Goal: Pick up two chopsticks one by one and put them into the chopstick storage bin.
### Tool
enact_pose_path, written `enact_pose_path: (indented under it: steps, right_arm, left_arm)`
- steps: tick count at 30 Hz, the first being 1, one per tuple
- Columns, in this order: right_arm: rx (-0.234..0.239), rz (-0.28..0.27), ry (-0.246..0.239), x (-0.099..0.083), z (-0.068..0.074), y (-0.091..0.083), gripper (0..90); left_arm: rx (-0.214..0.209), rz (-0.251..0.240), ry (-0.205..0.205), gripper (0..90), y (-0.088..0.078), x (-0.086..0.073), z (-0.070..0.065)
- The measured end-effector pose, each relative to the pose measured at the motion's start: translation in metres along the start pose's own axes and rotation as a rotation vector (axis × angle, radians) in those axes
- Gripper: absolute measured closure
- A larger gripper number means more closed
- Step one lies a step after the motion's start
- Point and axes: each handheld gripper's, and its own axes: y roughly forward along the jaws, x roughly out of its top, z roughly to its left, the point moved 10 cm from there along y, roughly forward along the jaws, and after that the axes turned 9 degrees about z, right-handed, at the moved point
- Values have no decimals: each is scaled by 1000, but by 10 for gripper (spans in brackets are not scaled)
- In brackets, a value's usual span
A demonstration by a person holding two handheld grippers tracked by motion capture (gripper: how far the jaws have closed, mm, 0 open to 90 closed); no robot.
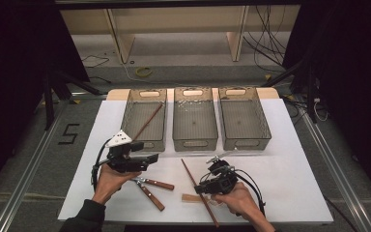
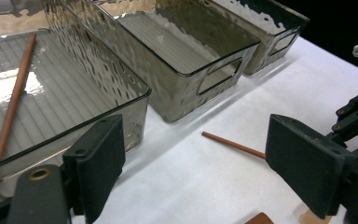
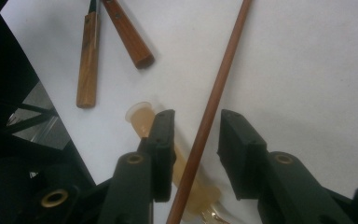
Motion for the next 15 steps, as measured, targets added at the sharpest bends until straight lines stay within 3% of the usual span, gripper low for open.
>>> enact_pose_path:
  steps: [15]
  right_arm:
    - [8,50,10,-3,-1,13,747]
  left_arm:
    - [-4,-24,11,196,-5,-6,-6]
